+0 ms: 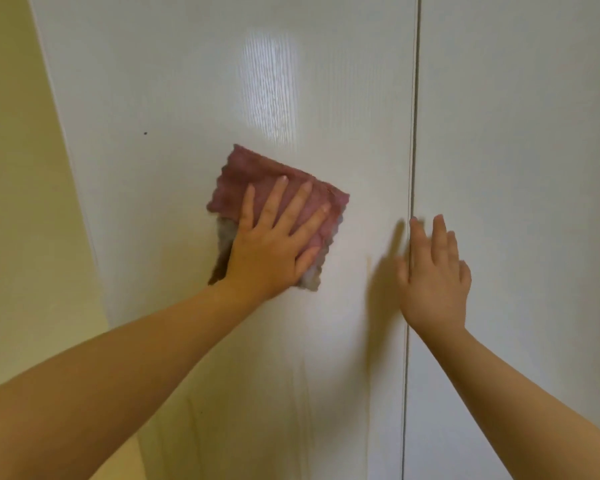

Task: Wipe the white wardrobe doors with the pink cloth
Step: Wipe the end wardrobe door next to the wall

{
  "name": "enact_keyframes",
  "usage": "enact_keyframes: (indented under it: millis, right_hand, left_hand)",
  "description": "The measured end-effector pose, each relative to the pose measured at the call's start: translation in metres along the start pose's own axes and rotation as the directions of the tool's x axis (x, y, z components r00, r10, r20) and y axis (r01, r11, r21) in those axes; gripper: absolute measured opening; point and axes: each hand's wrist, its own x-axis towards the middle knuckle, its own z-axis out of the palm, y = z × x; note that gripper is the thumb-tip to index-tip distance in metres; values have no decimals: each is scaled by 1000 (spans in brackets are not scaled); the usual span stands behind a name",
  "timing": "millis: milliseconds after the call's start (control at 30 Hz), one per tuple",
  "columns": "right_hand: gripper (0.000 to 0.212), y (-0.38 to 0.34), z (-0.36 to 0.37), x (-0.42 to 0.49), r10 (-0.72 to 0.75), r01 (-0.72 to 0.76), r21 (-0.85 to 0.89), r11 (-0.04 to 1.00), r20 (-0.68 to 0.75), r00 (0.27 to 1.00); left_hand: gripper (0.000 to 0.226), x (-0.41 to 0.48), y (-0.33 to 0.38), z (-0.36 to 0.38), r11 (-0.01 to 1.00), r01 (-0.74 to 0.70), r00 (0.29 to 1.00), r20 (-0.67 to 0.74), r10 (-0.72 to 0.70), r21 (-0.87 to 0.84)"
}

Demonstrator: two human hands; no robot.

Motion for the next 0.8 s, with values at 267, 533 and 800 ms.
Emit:
enact_keyframes:
  millis: [267, 533, 800]
  right_hand:
    - [57, -6, 37, 53, 82, -54, 149, 987, -189, 978]
    - [52, 1, 64, 67, 57, 26, 206, 978, -389, 919]
    - [50, 30, 64, 69, -146, 187, 59, 981, -418, 897]
  left_hand:
    - [52, -20, 10, 6, 943, -317, 946, 39, 322, -98]
    - [58, 15, 45, 24, 994, -104, 993, 45, 106, -27]
    - [58, 25, 31, 22, 852, -522, 850, 55, 524, -36]
